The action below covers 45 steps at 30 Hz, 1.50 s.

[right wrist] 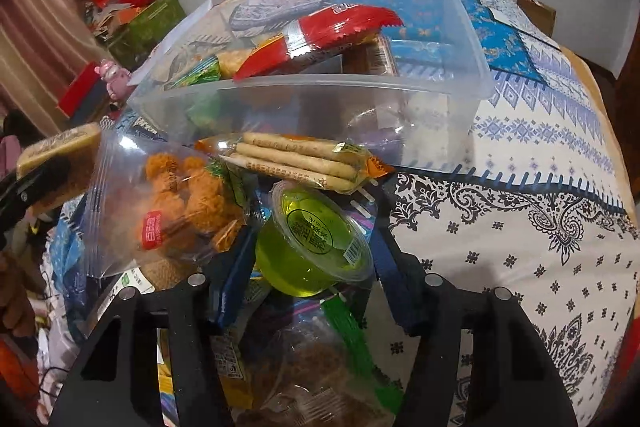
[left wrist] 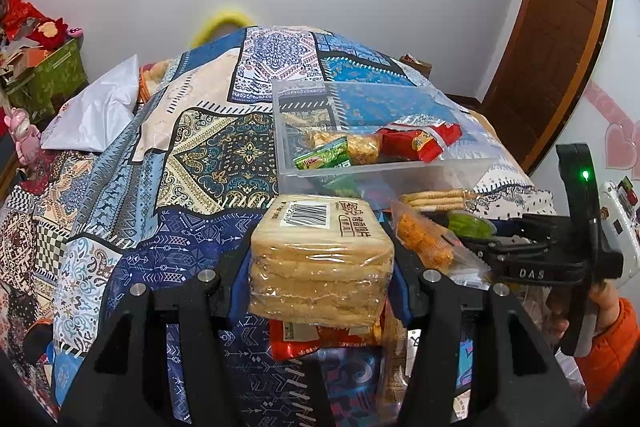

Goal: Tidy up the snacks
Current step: 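Grasp the square cracker pack with the left tool while the right tool grasps the green jelly cup, then place the cracker pack and jelly cup into the clear box, open both tools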

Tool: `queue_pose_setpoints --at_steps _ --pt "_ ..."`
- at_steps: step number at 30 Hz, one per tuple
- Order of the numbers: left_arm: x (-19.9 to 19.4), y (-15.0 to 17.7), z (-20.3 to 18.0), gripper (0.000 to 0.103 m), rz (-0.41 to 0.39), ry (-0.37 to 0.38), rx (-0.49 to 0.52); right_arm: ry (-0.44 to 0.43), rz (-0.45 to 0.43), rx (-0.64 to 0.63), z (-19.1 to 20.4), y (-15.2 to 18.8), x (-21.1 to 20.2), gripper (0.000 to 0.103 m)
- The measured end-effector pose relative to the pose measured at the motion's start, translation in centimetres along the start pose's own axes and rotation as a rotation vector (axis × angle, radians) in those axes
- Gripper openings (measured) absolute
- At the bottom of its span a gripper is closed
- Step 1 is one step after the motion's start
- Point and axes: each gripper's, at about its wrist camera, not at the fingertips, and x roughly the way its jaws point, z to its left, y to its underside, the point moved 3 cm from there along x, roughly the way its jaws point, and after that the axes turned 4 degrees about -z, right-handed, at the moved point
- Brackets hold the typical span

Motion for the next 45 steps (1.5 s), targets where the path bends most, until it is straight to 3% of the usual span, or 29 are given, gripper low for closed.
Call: queue_pose_setpoints --at_steps 9,20,28,45 --pt "-1.1 -2.0 -0.6 0.055 -0.052 0.003 0.004 0.062 -0.073 -0.027 -0.1 0.1 -3.5 0.055" --pt "-0.8 -6.0 -1.5 0.055 -0.128 0.012 0.007 0.088 -0.239 -0.028 -0.1 -4.0 -7.7 0.055" --pt "2.4 -7.7 -2.1 0.055 -0.112 0.026 0.015 0.113 -0.255 -0.005 -1.5 -6.2 -5.9 0.055" --pt "11.3 -7.7 -5.0 0.055 -0.004 0.065 0.04 0.1 -0.212 0.008 -2.8 -7.8 -1.1 0.055"
